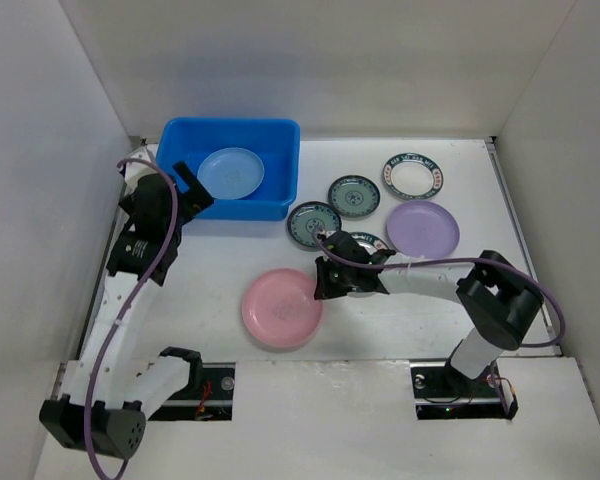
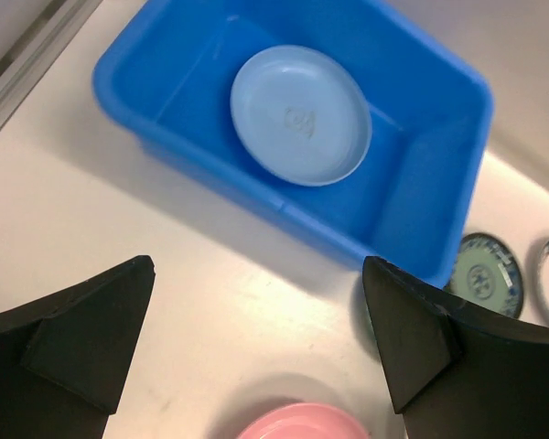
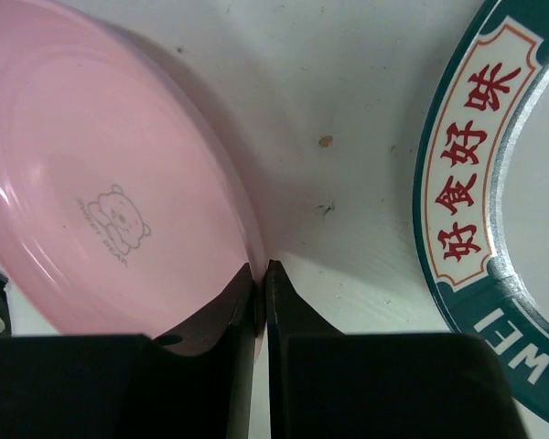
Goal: Place the plates into the plastic bin on the countertop
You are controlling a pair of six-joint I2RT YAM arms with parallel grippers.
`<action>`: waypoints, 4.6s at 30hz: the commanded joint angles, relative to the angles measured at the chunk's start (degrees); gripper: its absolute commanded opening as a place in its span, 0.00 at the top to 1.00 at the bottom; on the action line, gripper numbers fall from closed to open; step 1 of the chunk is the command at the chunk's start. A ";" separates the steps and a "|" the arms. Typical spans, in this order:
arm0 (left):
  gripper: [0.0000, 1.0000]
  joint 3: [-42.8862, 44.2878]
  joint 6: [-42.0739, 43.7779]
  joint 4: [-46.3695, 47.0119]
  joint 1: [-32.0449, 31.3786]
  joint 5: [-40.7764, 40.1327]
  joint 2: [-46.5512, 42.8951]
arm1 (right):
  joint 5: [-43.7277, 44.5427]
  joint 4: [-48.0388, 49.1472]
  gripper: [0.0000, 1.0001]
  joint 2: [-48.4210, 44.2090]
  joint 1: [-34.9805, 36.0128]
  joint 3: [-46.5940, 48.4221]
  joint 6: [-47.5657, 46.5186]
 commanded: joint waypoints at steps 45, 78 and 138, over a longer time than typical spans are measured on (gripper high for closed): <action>0.00 -20.21 -11.23 -20.64 -0.88 8.63 -30.97 | 5.17 3.07 0.86 44.31 -15.35 87.45 -8.90; 0.00 -22.06 -12.64 -21.00 -3.69 10.74 -33.35 | 21.58 17.42 0.26 10.26 -14.99 44.42 -13.47; 0.00 -25.31 -13.78 -7.55 -3.96 14.34 -20.07 | 12.30 -7.30 0.94 -4.06 -28.99 35.10 8.87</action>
